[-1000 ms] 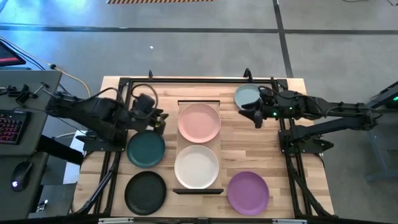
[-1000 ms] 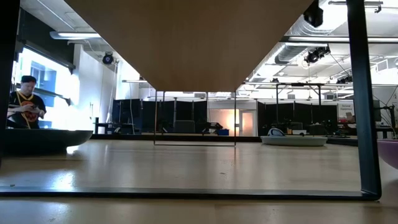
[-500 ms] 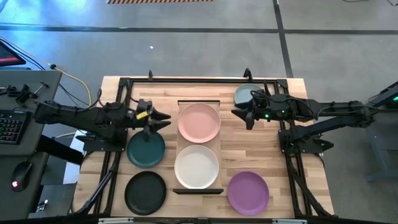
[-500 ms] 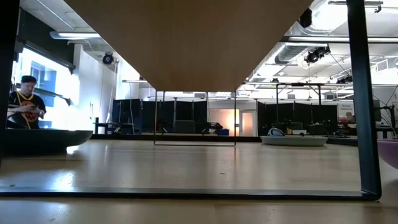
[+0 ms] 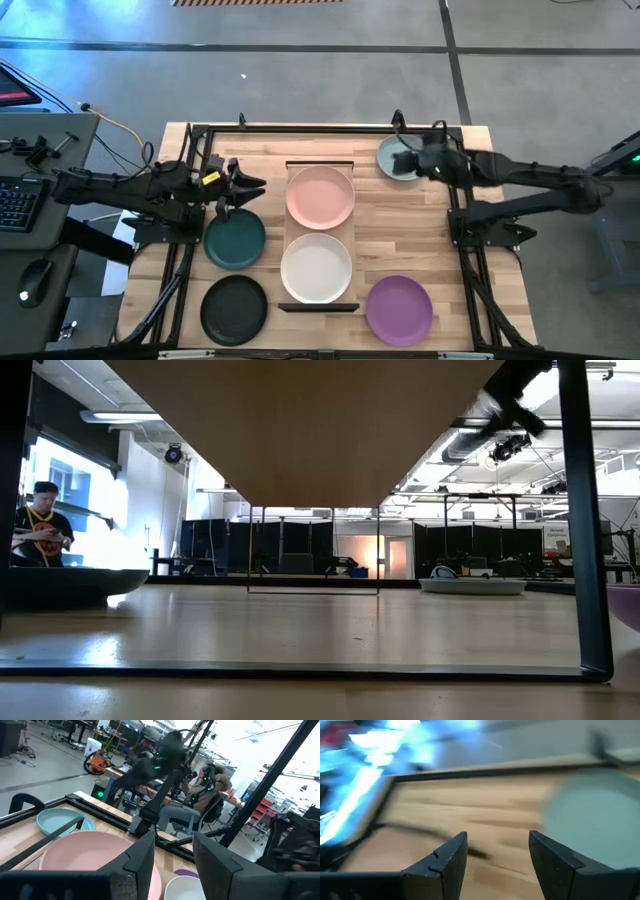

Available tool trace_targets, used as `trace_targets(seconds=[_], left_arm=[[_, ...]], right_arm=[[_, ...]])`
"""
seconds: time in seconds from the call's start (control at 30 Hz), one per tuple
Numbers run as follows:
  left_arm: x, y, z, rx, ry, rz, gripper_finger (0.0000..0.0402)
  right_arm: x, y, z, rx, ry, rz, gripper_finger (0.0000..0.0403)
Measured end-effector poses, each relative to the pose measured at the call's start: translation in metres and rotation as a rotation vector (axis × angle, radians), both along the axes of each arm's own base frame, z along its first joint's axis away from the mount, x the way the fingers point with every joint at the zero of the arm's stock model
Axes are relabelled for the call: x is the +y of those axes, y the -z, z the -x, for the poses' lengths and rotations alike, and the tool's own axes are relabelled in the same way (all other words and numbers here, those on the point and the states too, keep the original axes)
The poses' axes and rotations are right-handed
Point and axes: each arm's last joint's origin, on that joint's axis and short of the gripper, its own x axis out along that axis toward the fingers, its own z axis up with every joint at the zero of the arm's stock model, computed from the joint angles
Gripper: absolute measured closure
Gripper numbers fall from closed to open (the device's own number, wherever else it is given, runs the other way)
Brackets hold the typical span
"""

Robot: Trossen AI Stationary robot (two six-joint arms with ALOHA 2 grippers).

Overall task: Place and stack plates onto a shelf
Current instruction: Stack the light blue plate on top of the pink plate

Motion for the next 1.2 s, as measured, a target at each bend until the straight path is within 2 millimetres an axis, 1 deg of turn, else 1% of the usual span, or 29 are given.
trace_targets(seconds=[0.1,0.17,0.27,0.33,0.4,0.53,0.6,0.73,0.83,0.93,1.03,1.2], left_arm=[[0.000,0.001,-0.001,0.006,0.000,-0.001,0.0279],[0.000,0.001,-0.001,0.006,-0.004,-0.001,0.0279],[0.000,0.001,-0.002,0.011,-0.012,-0.001,0.0279],[0.000,0.001,-0.002,0.007,-0.015,-0.001,0.0279],[0.000,0.001,-0.002,0.008,-0.015,-0.001,0.0279],[0.000,0.001,-0.002,0.008,-0.019,0.000,0.0279],[0.000,0.001,-0.002,0.006,-0.022,0.000,0.0279],[0.000,0.001,-0.002,0.006,-0.023,0.000,0.0279],[0.000,0.001,-0.002,0.005,-0.023,0.000,0.0279],[0.000,0.001,-0.002,0.005,-0.023,0.001,0.0279],[0.000,0.001,-0.002,0.005,-0.023,0.001,0.0279],[0.000,0.001,-0.002,0.005,-0.023,0.000,0.0279]], right_arm=[[-0.024,0.029,0.016,0.100,0.110,-0.156,0.0210],[-0.037,0.052,0.023,0.113,0.151,-0.246,0.0210],[-0.052,0.088,0.036,0.135,0.231,-0.301,0.0210],[-0.060,0.106,0.046,0.136,0.312,-0.324,0.0210],[-0.064,0.119,0.056,0.149,0.375,-0.347,0.0210],[-0.071,0.129,0.066,0.151,0.454,-0.360,0.0210],[-0.074,0.131,0.069,0.154,0.484,-0.368,0.0210],[-0.085,0.138,0.067,0.168,0.518,-0.373,0.0210],[-0.094,0.146,0.062,0.158,0.524,-0.377,0.0210],[-0.100,0.156,0.061,0.204,0.545,-0.412,0.0217],[-0.103,0.164,0.062,0.244,0.560,-0.445,0.0246],[-0.110,0.171,0.056,0.231,0.547,-0.434,0.0323]])
